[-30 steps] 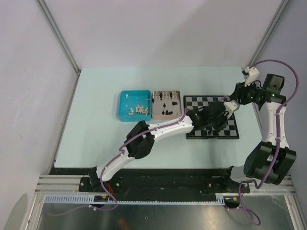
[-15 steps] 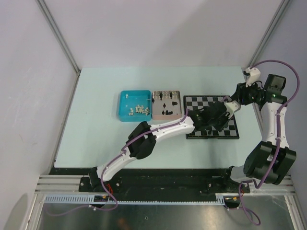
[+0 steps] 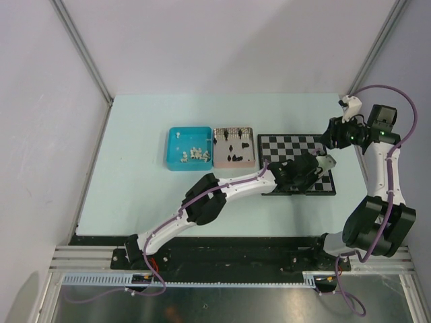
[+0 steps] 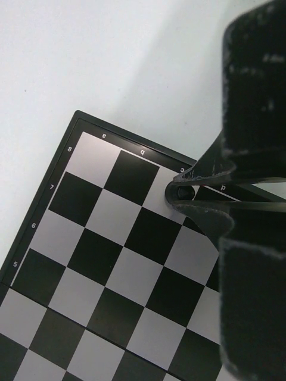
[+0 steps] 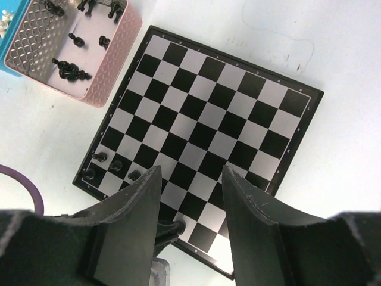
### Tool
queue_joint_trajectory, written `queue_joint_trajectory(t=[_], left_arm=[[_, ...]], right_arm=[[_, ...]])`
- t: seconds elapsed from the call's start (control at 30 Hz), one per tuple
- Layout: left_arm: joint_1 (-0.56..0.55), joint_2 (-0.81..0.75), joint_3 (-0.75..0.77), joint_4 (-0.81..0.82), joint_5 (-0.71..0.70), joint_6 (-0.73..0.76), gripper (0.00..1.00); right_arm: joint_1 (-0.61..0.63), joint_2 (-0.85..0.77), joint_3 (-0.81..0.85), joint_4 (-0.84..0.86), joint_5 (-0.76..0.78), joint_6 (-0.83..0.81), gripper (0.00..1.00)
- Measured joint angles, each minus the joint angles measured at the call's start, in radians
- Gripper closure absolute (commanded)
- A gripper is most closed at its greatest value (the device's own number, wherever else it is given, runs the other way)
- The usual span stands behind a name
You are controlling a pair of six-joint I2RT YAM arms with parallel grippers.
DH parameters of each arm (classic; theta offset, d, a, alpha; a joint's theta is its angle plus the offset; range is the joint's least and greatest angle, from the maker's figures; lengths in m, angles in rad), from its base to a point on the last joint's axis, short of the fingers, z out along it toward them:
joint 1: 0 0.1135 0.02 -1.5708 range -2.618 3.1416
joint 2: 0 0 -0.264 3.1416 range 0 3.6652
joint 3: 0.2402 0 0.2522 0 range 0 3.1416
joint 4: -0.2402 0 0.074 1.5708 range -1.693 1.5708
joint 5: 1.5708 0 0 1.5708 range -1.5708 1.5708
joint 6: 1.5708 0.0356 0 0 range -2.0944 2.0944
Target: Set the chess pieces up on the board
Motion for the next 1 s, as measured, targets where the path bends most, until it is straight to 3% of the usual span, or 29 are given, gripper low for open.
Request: queue_joint_trajectory(t=[0.33,0.77,1.0], left_arm=[[-0.001,0.002,0.006,-0.005,0.000,0.009,0.91],[-0.001,0.006,0.019,-0.016,-0.004,0.006,0.59],[-0.001,0.007,0.067,-0.031,-0.010,-0.001,0.51]], right_arm=[[0.000,0.010,0.000,-0.011,-0.002,0.007,0.50],[0.000,0.010,0.000,-0.015,-0.003,0.007,0.50],[-0.002,0.010,0.000,-0.010,-0.007,0.008,0.50]])
